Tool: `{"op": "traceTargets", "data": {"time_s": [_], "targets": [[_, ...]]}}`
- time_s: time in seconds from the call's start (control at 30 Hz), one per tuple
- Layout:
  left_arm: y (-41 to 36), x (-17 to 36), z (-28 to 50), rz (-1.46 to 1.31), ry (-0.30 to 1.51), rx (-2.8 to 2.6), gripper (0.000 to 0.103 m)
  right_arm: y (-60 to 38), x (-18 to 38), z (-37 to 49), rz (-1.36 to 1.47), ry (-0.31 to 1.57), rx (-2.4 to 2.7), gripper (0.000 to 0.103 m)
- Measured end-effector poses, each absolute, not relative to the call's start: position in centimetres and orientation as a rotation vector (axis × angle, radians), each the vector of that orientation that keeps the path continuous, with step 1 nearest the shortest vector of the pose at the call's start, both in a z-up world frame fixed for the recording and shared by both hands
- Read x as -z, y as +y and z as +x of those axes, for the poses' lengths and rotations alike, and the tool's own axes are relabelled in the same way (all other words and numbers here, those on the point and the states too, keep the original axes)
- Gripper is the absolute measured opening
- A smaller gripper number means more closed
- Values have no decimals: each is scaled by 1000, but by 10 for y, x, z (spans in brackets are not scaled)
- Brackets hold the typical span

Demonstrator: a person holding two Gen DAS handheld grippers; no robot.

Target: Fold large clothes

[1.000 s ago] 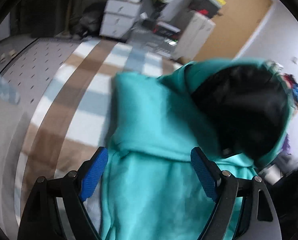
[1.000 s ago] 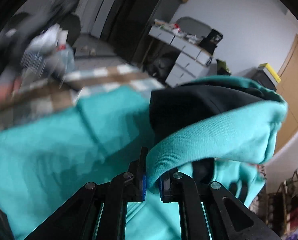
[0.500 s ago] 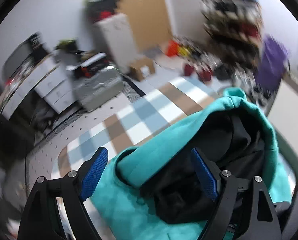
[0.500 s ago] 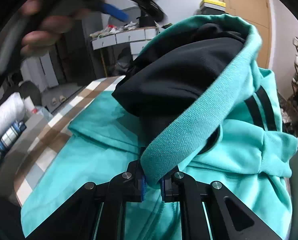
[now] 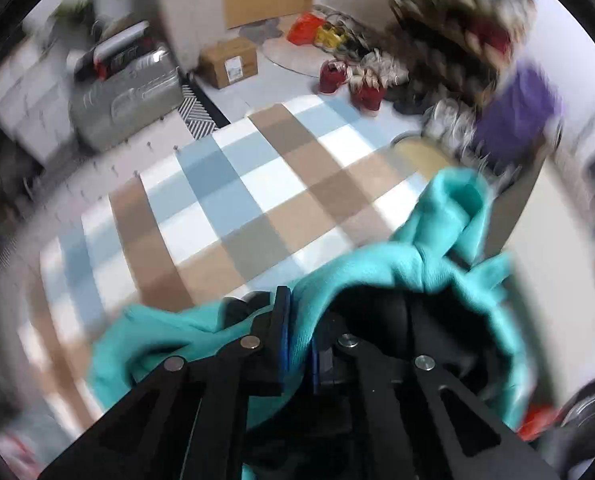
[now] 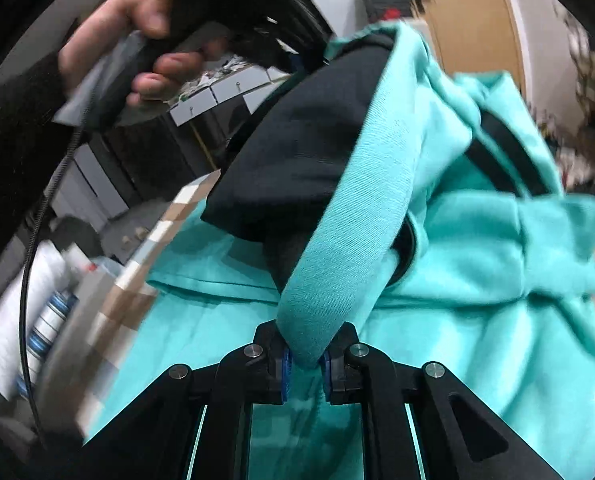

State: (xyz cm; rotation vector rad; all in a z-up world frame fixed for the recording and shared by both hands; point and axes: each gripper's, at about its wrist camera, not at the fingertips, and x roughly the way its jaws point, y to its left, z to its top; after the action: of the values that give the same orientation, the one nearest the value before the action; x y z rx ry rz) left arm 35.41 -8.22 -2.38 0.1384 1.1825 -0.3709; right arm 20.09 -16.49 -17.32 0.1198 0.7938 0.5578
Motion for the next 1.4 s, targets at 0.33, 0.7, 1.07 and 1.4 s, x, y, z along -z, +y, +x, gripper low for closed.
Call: {"op": "traceTargets", "data": {"time_s": [0.33, 0.7, 1.07, 1.4], "targets": [[-9, -59, 240, -61, 850, 493, 3, -182, 154, 195, 171, 701, -389, 13], [41, 100, 98, -349, 907, 452, 3, -243, 142, 194, 373, 668, -216, 18], [27, 91, 88, -353, 989, 434, 59, -266, 104, 159, -124, 848, -139, 40], [41, 45, 71, -338, 769, 495, 83, -180, 62, 130, -97, 766, -557, 87]]}}
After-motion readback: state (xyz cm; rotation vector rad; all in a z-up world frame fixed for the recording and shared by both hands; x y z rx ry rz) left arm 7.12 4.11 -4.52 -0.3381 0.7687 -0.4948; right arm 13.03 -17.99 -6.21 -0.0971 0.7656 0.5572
